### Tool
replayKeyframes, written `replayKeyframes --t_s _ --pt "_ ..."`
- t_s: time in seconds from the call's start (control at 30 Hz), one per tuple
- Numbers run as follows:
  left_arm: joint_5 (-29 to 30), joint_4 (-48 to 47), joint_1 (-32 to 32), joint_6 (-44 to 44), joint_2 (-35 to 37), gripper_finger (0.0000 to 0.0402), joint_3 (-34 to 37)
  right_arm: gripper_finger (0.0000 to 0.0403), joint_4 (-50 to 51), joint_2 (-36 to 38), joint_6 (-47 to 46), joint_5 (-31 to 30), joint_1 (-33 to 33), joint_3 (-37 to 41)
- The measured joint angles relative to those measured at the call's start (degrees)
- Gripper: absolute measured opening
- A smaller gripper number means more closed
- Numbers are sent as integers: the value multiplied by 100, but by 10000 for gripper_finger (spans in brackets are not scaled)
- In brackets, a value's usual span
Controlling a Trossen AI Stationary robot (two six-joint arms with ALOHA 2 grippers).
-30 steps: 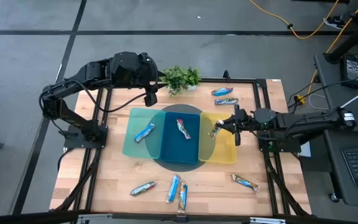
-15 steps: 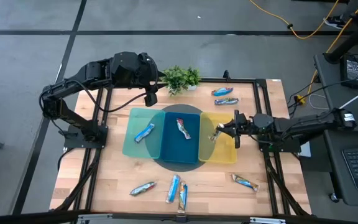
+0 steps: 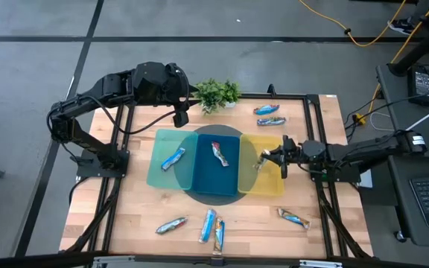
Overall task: Pick and place Granola Bars by type
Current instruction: Put the yellow granola bar into the yellow bin
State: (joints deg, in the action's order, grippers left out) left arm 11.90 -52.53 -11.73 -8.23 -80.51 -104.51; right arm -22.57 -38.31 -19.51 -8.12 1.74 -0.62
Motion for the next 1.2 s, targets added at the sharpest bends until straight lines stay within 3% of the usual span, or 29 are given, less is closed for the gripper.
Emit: replayKeyframes --t_s 0.37,0.6,1.2 --pt "0 0 -2 9 0 159 2 24 151 -6 1 -136 -2 26" --pt "0 0 -1 9 0 159 2 62 153 -6 -138 -149 -1 26" --pt "0 0 0 9 0 156 2 72 15 -8 -105 -99 0 26"
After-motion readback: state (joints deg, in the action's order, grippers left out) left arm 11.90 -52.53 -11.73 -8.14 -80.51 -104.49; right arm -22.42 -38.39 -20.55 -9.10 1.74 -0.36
